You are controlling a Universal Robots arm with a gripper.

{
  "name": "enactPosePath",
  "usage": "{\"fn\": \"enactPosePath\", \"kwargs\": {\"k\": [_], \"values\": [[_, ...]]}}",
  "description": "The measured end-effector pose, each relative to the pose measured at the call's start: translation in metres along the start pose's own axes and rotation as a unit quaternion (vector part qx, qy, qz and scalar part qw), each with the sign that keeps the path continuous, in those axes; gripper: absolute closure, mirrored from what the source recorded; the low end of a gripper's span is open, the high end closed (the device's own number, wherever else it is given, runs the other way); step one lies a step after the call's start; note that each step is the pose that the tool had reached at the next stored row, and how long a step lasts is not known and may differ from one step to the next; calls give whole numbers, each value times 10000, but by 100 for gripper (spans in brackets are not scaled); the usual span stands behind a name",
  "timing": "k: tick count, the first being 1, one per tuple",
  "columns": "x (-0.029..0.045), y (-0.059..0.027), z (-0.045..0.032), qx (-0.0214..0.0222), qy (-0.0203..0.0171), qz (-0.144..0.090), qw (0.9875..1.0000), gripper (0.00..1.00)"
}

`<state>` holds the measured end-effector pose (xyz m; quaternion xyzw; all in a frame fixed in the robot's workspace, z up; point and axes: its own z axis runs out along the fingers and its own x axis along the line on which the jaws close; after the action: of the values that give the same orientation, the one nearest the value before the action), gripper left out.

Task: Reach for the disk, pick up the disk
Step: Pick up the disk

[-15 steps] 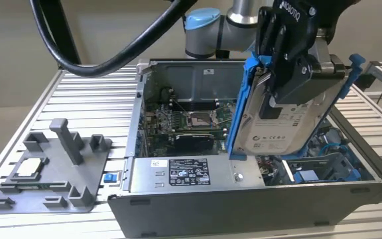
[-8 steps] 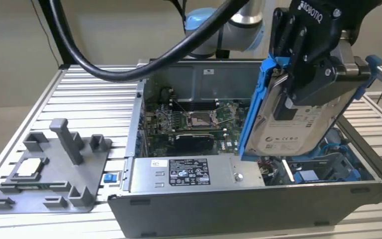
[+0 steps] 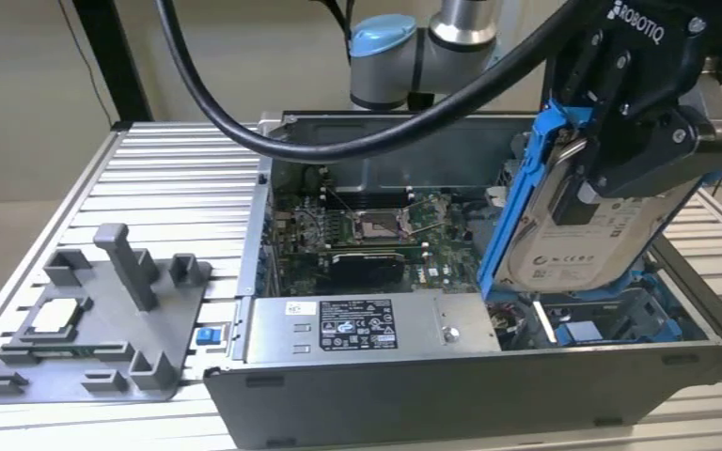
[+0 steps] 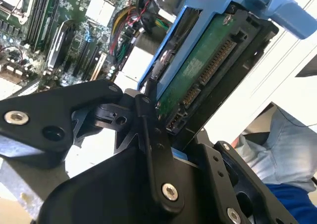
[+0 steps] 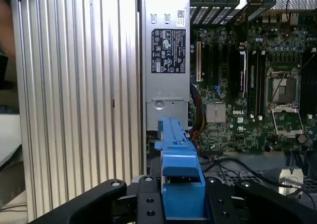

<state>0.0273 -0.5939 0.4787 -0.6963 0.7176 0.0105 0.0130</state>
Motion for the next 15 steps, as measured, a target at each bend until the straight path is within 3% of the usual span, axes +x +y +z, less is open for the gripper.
{"fn": "enactPosePath", "kwargs": {"k": [15], "values": [[-12,-388,2,-8,-44,-209,9998,100]]}}
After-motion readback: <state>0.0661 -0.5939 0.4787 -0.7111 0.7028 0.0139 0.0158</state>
